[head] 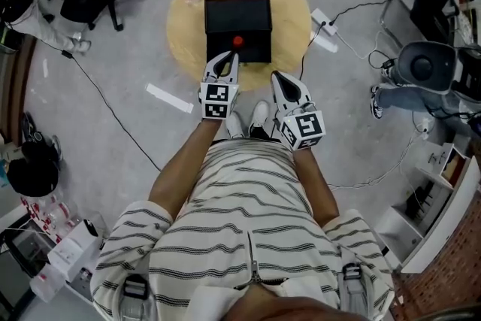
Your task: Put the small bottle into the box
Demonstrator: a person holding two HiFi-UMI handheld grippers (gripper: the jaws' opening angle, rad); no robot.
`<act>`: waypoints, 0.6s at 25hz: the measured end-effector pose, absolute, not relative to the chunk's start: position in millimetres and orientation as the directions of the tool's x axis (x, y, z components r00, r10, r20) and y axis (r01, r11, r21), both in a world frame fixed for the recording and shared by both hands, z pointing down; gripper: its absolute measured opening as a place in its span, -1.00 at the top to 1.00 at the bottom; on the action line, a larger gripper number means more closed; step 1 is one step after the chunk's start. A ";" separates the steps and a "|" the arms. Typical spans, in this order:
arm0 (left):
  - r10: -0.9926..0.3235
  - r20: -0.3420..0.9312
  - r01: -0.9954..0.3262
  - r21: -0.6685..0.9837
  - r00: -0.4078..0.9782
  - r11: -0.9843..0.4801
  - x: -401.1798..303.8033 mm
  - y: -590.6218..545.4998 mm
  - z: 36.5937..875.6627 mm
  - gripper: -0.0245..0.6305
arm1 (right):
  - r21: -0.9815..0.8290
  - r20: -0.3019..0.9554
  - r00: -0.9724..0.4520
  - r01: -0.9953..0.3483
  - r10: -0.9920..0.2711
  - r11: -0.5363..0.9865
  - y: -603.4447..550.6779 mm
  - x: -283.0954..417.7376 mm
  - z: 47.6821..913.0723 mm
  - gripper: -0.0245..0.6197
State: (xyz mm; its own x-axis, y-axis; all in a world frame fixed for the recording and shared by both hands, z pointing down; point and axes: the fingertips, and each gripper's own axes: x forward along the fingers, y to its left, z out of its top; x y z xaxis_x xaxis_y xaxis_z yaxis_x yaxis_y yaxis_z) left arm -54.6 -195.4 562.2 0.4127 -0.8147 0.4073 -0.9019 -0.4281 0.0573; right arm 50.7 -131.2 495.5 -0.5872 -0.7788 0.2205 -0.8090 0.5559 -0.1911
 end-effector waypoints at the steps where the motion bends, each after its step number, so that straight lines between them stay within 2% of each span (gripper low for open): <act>1: -0.817 0.401 -0.901 0.056 0.415 -0.431 -55.1 -192.6 558.7 0.83 | -0.191 0.217 -0.588 -0.809 -0.779 0.556 -131.4 50.0 494.1 0.87; 15: -0.828 0.358 -0.896 0.060 0.431 -0.441 -64.8 -166.2 524.7 0.85 | -0.186 0.211 -0.581 -0.813 -0.786 0.551 -131.4 44.6 483.3 0.87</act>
State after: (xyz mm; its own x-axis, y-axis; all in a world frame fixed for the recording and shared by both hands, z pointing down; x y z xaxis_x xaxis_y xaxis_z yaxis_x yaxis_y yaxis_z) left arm -64.8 -166.2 524.7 0.4313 -0.8280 0.3583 -0.8957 -0.4405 0.0601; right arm 44.6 -131.4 483.3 -0.5811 -0.7859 0.2113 -0.8133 0.5512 -0.1864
